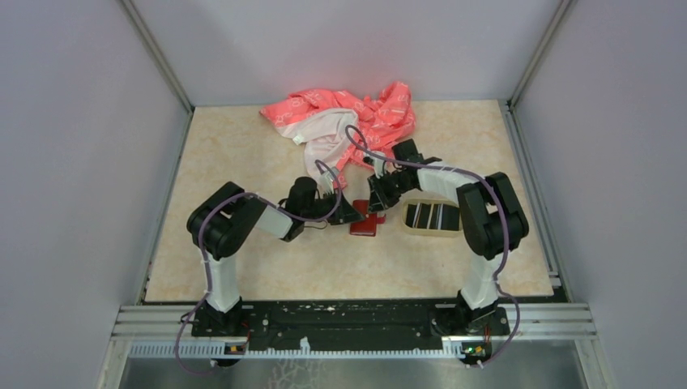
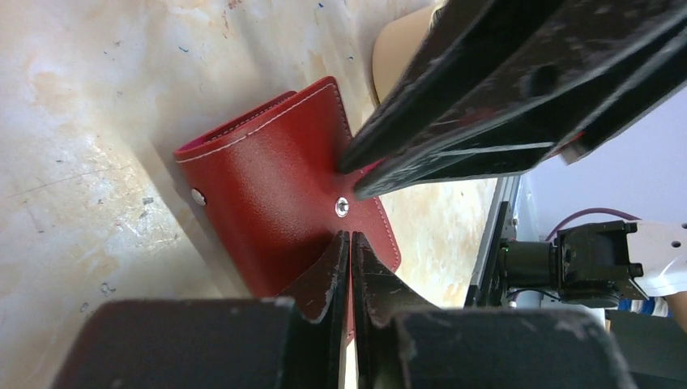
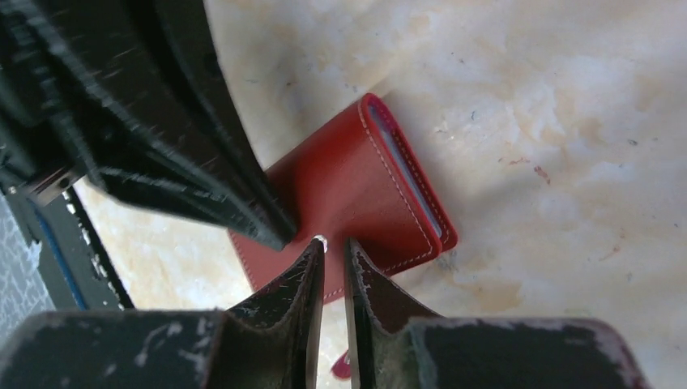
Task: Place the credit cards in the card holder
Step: Close the card holder at the center of the board.
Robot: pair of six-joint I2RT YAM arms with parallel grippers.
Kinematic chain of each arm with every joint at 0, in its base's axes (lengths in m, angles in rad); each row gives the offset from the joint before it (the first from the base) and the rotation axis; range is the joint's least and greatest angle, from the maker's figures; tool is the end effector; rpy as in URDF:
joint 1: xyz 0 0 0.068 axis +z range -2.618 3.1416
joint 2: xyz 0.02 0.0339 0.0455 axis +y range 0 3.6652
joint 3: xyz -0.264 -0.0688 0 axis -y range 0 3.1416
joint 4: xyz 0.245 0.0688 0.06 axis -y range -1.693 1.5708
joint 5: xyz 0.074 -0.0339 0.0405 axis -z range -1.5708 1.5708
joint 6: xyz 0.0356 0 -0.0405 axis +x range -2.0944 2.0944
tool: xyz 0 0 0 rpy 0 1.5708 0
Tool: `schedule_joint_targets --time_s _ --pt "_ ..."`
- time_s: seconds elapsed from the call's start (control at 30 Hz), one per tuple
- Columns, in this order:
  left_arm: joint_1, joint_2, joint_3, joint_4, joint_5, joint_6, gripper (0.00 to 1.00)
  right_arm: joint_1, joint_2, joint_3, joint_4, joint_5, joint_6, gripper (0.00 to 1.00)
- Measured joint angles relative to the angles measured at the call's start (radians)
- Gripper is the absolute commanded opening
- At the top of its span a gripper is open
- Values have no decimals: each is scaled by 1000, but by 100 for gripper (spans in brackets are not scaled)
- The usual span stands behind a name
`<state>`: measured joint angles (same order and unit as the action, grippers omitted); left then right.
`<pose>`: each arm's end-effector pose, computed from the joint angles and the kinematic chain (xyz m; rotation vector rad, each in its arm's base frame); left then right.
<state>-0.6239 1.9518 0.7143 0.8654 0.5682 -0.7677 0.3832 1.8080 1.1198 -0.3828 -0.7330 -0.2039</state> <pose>0.2744 -0.2211 0.1089 0.2719 2.1641 -1.4161 0.3227 0.1558 0.1727 -0.9694 2.3502 1.0251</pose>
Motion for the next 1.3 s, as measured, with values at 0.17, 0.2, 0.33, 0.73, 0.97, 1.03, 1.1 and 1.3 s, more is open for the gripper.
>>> schedule_joint_targets --time_s 0.17,0.2,0.33,0.73,0.97,1.03,1.1,1.3 --pt "-2 -10 -5 5 -10 9 31 35 77 86 -45 81 23 13" --pt "-2 -22 -10 1 -16 17 36 37 82 96 -53 88 24 13" --pt "-3 -114 -29 -71 -67 77 44 40 84 105 -63 103 21 14" --pt "-5 -94 23 -162 -120 197 31 33 -30 104 -144 101 -140 31" --pt "-55 -93 68 -237 -217 207 29 28 -132 132 -267 159 -250 42" --pt "-74 -99 75 -254 -260 207 28 27 -120 134 -301 197 -260 44" --pt "-87 -108 74 -267 -298 203 28 27 -103 134 -335 239 -260 45" --pt "-105 -120 59 -263 -355 179 27 29 -63 130 -365 326 -231 46"
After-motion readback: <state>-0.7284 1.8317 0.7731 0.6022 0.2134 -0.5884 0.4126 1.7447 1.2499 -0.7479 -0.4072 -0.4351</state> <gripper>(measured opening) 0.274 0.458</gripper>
